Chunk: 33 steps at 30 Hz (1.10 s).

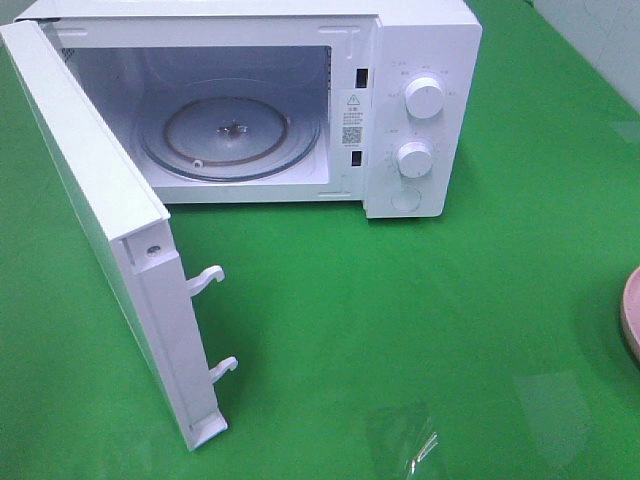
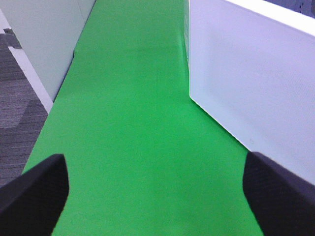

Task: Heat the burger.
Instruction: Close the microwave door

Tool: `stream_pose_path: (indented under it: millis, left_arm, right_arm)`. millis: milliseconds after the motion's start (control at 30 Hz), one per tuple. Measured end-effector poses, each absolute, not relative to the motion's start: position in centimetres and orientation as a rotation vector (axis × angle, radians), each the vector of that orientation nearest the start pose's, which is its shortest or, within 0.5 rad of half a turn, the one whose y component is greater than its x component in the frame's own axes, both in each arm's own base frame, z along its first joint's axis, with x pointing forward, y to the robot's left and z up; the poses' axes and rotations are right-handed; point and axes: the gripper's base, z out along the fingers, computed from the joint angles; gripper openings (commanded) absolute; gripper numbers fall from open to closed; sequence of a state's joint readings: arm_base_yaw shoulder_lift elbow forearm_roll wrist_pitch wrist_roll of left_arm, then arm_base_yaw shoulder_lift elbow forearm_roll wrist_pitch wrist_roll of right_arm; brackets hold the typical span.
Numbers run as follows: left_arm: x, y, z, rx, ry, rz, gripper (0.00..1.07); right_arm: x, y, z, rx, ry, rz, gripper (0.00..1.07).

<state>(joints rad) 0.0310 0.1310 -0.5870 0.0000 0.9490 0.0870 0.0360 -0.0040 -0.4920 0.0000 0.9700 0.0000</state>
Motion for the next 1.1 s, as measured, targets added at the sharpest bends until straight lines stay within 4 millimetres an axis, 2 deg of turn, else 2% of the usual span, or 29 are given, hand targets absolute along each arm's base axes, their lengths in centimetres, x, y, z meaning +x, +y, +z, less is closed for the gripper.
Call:
stream_pose_path:
  millis: [33, 100, 133, 167, 200, 233, 267, 300, 333, 400, 500, 533, 567, 600, 700, 767, 867, 900, 1000, 1033, 1067, 1100]
  left_arm:
    - [1.2, 0.0, 31.1, 0.055, 1.977, 0.077, 0.75]
    - [2.9, 0.1, 31.5, -0.002, 1.979, 0.039, 0.54]
    - [2.9, 0.1, 31.5, -0.002, 1.979, 0.039, 0.54]
    - [3.9, 0.1, 31.7, -0.015, 1.985, 0.030, 0.42]
    - [3.9, 0.1, 31.7, -0.015, 1.985, 0.030, 0.42]
    - [5.0, 0.2, 31.8, -0.019, 1.992, 0.028, 0.26]
    - [5.0, 0.2, 31.8, -0.019, 1.992, 0.028, 0.26]
    - [6.3, 0.2, 31.9, -0.019, 2.006, 0.028, 0.11]
    - [6.3, 0.2, 31.9, -0.019, 2.006, 0.028, 0.11]
    - [8.0, 0.2, 31.8, -0.019, 2.023, 0.027, 0.00]
    - [9.1, 0.3, 31.8, -0.015, 2.021, 0.030, 0.00]
    - [10.3, 0.3, 31.7, -0.002, 2.019, 0.038, 0.00]
    - [10.3, 0.3, 31.7, -0.002, 2.019, 0.038, 0.00]
    - [11.5, 0.4, 31.8, 0.004, 1.999, 0.042, 0.00]
    - [12.5, 0.4, 31.9, 0.006, 1.966, 0.045, 0.00]
    - [14.7, 0.5, 32.0, 0.007, 1.902, 0.047, 0.00]
    - [15.2, 0.5, 31.8, 0.007, 1.892, 0.047, 0.00]
    - [16.1, 0.5, 31.3, 0.006, 1.854, 0.048, 0.00]
    - [16.8, 0.5, 30.1, 0.006, 1.837, 0.048, 0.00]
    - [17.4, 0.5, 28.8, 0.006, 1.819, 0.049, 0.00]
    - [17.4, 0.5, 28.8, 0.006, 1.819, 0.049, 0.00]
    - [18.0, 0.6, 27.6, 0.006, 1.808, 0.049, 0.00]
  right_arm:
    - [-0.1, 0.0, 28.3, -0.035, 1.957, 0.024, 0.76]
    - [-0.1, 0.0, 28.3, -0.035, 1.957, 0.024, 0.76]
    - [-0.1, 0.0, 28.3, -0.035, 1.957, 0.024, 0.76]
    - [-0.1, 0.0, 28.3, -0.035, 1.957, 0.024, 0.76]
    - [-0.1, 0.0, 28.3, -0.035, 1.957, 0.024, 0.76]
    - [-0.1, 0.0, 28.3, -0.035, 1.957, 0.024, 0.76]
    - [-0.1, 0.0, 28.3, -0.035, 1.957, 0.024, 0.76]
    - [-0.1, 0.0, 28.3, -0.035, 1.957, 0.024, 0.76]
    - [-0.1, 0.0, 28.3, -0.035, 1.957, 0.024, 0.76]
    - [-0.1, 0.0, 28.3, -0.035, 1.957, 0.024, 0.76]
    - [-0.1, 0.0, 28.3, -0.035, 1.957, 0.024, 0.76]
    - [-0.1, 0.0, 28.3, -0.035, 1.957, 0.024, 0.76]
    - [-0.1, 0.0, 28.3, -0.035, 1.957, 0.024, 0.76]
    - [-0.1, 0.0, 28.3, -0.035, 1.957, 0.024, 0.76]
    - [-0.1, 0.0, 28.3, -0.035, 1.957, 0.024, 0.76]
    - [-0.1, 0.0, 28.3, -0.035, 1.957, 0.024, 0.76]
    - [-0.1, 0.0, 28.3, -0.035, 1.957, 0.024, 0.76]
    - [-0.1, 0.0, 28.3, -0.035, 1.957, 0.024, 0.76]
    - [-0.1, 0.0, 28.3, -0.035, 1.957, 0.024, 0.76]
    - [-0.1, 0.0, 28.3, -0.035, 1.957, 0.024, 0.76]
    - [-0.1, 0.0, 28.3, -0.035, 1.957, 0.024, 0.76]
    - [-0.1, 0.0, 28.3, -0.035, 1.957, 0.024, 0.76]
